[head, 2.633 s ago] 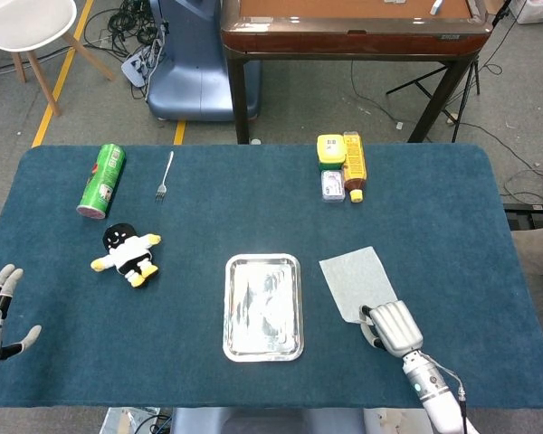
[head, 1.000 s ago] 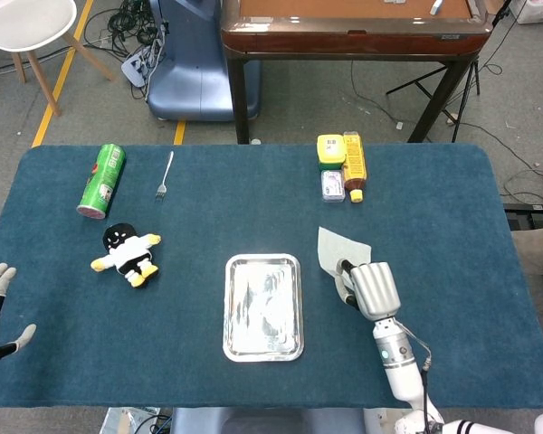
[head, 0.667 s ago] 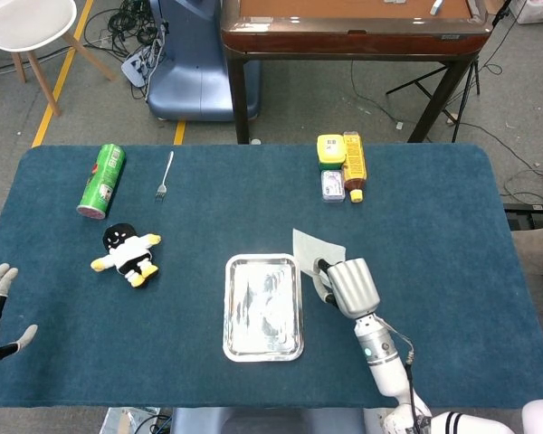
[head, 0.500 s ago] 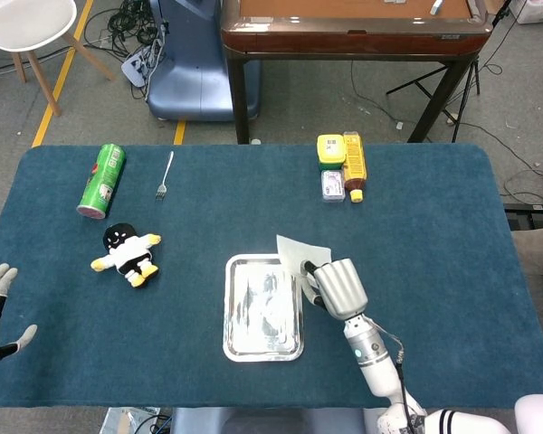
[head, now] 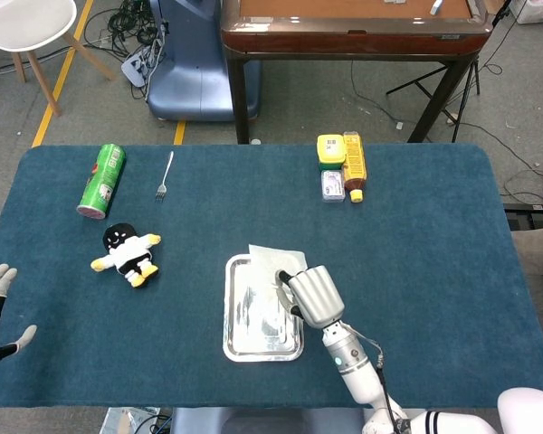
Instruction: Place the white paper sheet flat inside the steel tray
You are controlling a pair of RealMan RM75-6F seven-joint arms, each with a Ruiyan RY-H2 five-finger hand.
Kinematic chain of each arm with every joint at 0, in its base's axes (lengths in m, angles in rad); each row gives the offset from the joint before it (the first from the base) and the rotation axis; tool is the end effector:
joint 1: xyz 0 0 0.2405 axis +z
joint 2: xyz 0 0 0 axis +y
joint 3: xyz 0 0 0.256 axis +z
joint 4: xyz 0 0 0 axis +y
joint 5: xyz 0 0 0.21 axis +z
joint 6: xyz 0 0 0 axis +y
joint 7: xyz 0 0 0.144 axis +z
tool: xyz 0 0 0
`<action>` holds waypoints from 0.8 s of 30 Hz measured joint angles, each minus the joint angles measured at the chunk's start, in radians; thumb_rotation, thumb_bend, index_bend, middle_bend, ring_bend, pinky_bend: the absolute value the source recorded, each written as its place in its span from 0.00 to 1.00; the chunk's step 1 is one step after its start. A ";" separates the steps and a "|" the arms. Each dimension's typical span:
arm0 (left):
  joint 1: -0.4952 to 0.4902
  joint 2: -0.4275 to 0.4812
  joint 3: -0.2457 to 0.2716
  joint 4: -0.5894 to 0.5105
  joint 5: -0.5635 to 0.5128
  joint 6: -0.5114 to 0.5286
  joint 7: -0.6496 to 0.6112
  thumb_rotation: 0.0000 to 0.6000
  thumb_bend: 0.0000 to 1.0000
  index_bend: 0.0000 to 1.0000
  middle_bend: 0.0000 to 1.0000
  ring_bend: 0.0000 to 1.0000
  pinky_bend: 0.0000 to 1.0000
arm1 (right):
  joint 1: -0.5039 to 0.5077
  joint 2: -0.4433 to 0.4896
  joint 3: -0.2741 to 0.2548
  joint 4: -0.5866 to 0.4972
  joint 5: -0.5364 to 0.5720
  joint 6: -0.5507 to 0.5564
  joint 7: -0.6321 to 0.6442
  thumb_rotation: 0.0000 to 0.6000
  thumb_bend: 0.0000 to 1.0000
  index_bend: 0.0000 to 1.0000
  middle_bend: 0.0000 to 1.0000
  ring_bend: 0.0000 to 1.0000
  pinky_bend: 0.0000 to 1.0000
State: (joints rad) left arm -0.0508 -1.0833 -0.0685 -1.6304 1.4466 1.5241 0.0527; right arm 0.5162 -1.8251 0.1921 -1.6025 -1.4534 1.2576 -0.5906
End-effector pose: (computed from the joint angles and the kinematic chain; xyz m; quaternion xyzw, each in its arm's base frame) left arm -0.3191 0.1737 0.1797 -0.5725 -0.3712 -0.3667 0.6324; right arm -0.0832 -0.2567 -0.0428 0.6913 -0.3092 0.4988 0.4216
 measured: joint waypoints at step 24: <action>0.006 0.009 0.001 -0.003 0.006 0.008 -0.015 1.00 0.22 0.00 0.00 0.00 0.21 | 0.020 -0.114 -0.011 0.016 0.058 0.015 -0.079 1.00 0.49 0.62 1.00 1.00 1.00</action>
State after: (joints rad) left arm -0.0451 -1.0739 -0.0674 -1.6334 1.4527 1.5325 0.0381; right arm 0.5363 -1.9392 0.1815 -1.5870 -1.3955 1.2728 -0.6692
